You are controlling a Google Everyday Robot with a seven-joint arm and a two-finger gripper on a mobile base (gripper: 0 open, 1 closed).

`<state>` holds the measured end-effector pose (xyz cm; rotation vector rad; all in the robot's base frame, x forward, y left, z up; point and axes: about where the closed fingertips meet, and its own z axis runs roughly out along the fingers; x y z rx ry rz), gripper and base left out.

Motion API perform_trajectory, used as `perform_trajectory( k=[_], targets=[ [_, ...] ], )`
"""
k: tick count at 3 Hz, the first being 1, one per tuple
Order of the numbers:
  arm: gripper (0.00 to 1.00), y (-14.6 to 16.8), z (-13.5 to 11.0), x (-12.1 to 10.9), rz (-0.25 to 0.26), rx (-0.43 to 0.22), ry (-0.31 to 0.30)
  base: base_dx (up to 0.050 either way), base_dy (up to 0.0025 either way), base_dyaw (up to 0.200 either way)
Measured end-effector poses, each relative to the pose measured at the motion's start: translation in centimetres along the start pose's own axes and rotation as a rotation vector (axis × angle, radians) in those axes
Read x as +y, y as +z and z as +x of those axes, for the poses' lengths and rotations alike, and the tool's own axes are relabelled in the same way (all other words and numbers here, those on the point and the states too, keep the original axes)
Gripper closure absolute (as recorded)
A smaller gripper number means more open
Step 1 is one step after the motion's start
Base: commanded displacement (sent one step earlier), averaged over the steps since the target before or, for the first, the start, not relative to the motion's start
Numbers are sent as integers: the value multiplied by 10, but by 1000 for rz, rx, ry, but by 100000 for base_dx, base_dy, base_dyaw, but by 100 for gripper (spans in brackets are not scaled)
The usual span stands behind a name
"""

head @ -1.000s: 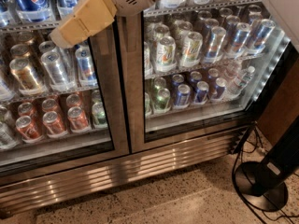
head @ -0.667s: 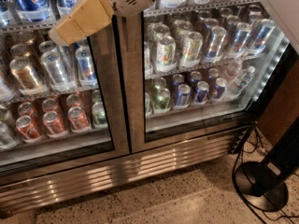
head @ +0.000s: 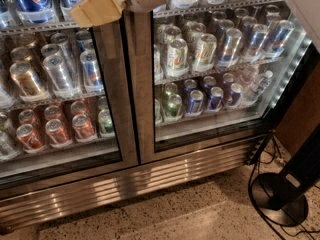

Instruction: Open left fridge door

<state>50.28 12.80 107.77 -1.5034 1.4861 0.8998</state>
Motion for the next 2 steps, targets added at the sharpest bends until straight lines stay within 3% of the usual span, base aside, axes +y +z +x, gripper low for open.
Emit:
perform_trajectory(
  k=[1,2],
  targets=[
    [89,-3,1,-8,0,0,0,0,0,0],
    [100,-3,1,-8,0,0,0,0,0,0]
  ],
)
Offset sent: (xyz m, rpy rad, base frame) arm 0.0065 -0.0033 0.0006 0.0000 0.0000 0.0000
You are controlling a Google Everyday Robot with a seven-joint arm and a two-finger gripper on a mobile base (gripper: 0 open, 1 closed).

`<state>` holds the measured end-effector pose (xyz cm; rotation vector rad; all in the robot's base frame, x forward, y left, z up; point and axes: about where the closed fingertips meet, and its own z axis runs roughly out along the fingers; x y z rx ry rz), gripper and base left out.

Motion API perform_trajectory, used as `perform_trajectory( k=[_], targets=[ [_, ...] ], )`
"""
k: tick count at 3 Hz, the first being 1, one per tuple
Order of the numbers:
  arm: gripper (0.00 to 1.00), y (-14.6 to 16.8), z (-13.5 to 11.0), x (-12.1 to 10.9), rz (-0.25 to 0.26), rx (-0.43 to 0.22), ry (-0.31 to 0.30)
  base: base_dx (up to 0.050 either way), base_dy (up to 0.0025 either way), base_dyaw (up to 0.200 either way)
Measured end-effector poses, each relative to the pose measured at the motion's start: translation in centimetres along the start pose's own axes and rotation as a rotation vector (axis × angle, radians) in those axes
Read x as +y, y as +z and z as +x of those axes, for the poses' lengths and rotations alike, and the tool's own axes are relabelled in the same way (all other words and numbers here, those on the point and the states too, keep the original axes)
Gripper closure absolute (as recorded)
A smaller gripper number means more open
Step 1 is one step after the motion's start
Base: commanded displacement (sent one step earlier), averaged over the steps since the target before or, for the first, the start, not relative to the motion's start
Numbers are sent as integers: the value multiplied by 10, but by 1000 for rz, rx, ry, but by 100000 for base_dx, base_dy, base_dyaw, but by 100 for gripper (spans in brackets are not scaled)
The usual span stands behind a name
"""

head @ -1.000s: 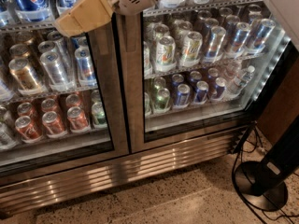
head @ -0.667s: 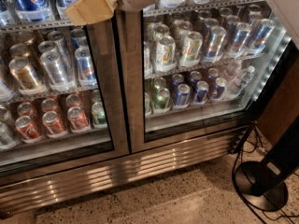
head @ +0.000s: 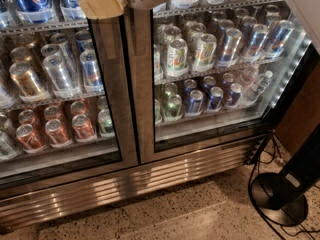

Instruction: Open left fridge door

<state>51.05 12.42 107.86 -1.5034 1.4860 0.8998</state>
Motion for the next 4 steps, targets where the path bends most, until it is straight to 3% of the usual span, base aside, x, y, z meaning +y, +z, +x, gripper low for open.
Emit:
perform_trajectory(
  k=[2,4],
  targets=[
    [100,-6,2,-11,0,0,0,0,0,0],
    [100,-7,1,-8,-14,-3,15,0,0,0]
  ],
)
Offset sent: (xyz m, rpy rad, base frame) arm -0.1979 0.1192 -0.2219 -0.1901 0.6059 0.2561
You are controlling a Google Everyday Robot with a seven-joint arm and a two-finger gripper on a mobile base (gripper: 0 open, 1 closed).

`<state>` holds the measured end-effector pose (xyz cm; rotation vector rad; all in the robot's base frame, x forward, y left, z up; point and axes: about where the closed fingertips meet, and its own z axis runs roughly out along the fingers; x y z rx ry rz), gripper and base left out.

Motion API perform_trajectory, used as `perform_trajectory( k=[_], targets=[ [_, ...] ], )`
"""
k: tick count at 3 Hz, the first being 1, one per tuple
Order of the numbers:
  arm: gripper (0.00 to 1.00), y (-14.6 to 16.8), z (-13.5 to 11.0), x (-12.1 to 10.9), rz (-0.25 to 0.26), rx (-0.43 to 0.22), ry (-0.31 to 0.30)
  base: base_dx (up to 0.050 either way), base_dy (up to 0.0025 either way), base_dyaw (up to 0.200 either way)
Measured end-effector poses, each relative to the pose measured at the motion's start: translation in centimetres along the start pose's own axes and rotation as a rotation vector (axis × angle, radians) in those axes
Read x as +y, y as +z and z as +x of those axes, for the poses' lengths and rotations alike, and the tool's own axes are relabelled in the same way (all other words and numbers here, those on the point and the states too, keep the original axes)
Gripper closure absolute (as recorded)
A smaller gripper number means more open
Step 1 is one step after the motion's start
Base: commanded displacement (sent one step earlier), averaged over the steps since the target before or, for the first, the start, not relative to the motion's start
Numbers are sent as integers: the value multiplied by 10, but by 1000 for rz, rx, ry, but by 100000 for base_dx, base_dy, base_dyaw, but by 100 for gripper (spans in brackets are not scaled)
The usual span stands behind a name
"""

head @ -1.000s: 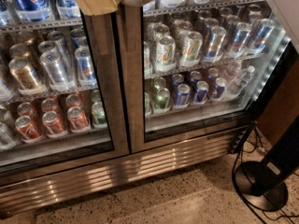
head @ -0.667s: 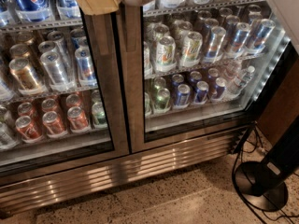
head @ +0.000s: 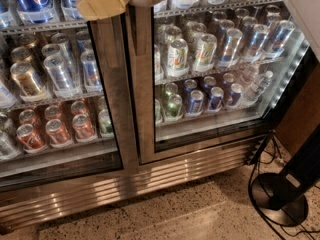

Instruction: Open left fridge door

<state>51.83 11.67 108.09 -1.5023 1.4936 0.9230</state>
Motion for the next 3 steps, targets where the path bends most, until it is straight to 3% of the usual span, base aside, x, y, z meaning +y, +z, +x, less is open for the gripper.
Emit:
perform_trajectory(
  k=[1,3],
  targets=[
    [100,6,4,28,-58,-6,-15,0,0,0],
    [100,16,8,27,-65,3,-1,0,0,0]
  ],
)
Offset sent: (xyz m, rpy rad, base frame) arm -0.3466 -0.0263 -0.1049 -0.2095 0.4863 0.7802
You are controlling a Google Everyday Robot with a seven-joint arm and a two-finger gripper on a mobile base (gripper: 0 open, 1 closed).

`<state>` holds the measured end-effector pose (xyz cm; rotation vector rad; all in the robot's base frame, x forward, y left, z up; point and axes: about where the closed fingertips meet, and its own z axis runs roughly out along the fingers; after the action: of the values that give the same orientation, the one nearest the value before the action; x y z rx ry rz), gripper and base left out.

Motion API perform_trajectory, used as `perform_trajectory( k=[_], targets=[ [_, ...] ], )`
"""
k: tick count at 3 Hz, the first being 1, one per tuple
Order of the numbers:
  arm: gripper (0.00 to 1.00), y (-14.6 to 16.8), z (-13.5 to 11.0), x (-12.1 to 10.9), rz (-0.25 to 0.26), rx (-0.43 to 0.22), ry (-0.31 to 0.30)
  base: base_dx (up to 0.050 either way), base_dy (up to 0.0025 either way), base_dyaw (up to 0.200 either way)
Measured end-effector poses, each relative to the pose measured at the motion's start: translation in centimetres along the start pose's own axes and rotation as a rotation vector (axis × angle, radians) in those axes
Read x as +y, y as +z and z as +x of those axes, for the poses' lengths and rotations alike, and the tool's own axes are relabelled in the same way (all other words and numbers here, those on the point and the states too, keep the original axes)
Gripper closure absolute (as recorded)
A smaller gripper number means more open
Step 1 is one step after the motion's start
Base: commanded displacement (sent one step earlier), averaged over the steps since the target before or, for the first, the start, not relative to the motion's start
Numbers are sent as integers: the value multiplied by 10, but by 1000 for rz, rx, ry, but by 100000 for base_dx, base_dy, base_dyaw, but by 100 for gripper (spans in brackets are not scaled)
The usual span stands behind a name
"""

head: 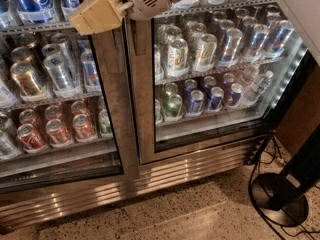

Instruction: Open left fridge door

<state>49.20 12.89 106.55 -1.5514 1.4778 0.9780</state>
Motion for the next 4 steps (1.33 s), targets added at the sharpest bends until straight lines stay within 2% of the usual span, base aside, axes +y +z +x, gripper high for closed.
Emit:
perform_trajectory(
  k=[1,2,3,4],
  targets=[
    [100,-2,1,1,0,0,0,0,0,0],
    [100,-7,0,17,-4,15,-28,0,0,0],
    [100,-6,0,18,-5,17,-28,0,0,0],
    [100,-10,31,40,-4,100,-12,0,0,0]
  ],
)
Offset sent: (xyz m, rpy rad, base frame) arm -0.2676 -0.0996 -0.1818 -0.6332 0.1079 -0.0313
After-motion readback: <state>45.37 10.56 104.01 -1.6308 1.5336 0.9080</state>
